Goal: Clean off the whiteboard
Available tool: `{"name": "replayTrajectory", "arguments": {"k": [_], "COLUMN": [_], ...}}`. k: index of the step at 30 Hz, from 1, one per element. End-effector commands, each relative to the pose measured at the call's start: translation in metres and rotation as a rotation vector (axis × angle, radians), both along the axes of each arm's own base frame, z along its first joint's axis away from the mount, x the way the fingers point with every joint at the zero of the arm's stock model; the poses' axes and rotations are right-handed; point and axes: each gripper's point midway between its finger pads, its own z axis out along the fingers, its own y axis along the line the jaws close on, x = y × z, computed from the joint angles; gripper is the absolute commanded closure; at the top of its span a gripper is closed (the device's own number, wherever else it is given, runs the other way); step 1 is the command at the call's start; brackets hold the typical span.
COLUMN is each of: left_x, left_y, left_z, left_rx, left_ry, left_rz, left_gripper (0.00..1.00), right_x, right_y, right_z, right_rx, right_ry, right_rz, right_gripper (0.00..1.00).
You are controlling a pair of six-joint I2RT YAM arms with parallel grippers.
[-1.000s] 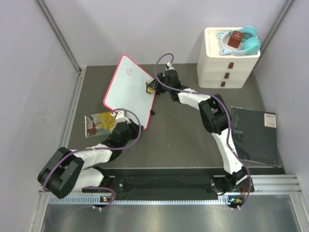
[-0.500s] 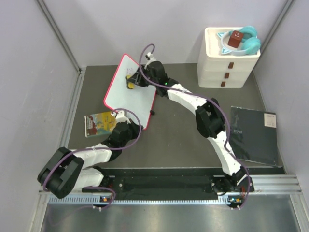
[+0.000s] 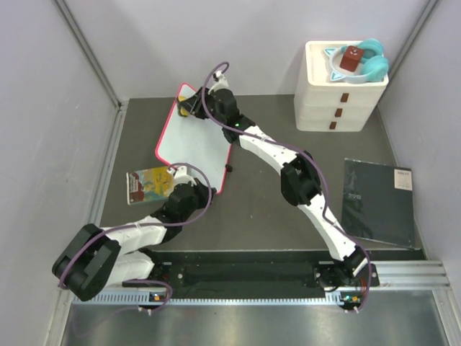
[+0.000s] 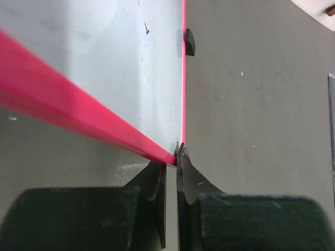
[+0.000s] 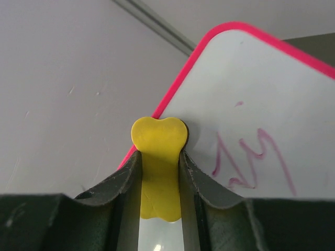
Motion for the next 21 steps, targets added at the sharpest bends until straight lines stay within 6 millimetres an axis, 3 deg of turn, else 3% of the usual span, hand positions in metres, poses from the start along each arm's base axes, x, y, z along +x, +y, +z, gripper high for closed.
{"name": "replayTrajectory", "arguments": {"k": [1, 4, 14, 21], "left_x": [-0.058, -0.061, -0.061, -0.063], "left_y": [-0.008, -0.011, -0.012, -0.006], "left_z": [-0.050, -0.050, -0.059, -0.069], "left_rx": [0.216, 0.232, 0.265, 0.290], "left_ry": [0.149, 0.146, 0.196, 0.265], "left_rz": [-0.268, -0.278, -0.267, -0.225], "left_gripper": [1.00, 1.00, 1.00, 1.00], "right_x": [0.037, 0.047, 0.054, 0.038], "right_y": [-0.022, -0.033, -0.044, -0.028], "right_z": [-0.037, -0.051, -0.089, -0.080], "right_rx": [-0.020, -0.017, -0.082, -0.072], "right_ry": [0.062, 0.109, 0.163, 0.143], "right_rz": [-0.148, -0.170, -0.202, -0.122], "right_gripper": [1.00, 1.00, 1.00, 1.00]}}
